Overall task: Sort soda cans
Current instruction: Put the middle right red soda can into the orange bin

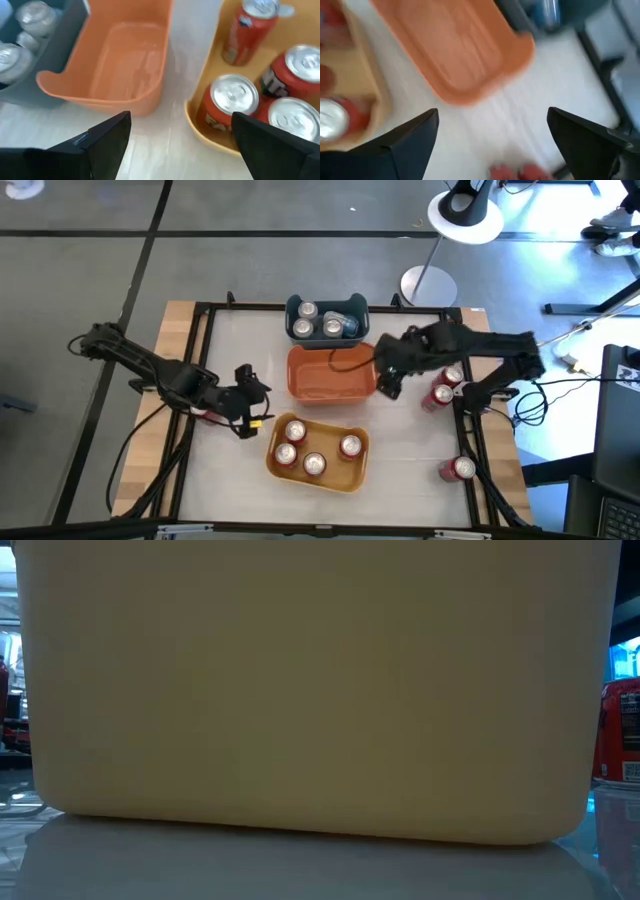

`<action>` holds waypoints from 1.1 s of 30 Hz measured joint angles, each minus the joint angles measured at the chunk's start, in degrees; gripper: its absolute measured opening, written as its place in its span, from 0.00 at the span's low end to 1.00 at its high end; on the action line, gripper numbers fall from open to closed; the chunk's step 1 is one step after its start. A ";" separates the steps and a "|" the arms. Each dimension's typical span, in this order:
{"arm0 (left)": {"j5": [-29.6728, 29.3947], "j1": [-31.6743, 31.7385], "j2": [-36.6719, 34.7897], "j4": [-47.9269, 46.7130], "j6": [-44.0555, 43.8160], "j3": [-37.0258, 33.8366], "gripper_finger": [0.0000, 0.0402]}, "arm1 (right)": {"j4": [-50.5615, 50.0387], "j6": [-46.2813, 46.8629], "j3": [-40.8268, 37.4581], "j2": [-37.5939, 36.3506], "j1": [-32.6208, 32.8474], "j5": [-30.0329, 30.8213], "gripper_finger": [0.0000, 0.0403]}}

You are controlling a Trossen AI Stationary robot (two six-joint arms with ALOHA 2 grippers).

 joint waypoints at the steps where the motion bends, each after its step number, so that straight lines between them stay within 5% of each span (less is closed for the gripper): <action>1: -0.81 0.01 -0.70 1.02 0.00 -0.80 0.82 | -0.10 0.11 -2.91 -1.88 -1.25 -1.33 0.92; 14: -8.01 2.35 -2.13 10.15 9.54 -3.12 0.82 | -0.09 24.20 -30.87 -23.93 -4.04 -12.63 0.92; 21: -7.97 5.08 -2.08 13.45 13.09 -3.11 0.82 | 0.07 25.69 -37.98 -24.51 -4.04 -18.72 0.92; 33: -7.84 8.36 -0.69 13.86 14.01 -3.10 0.82 | 0.05 29.72 -44.64 -24.17 -4.04 -18.60 0.92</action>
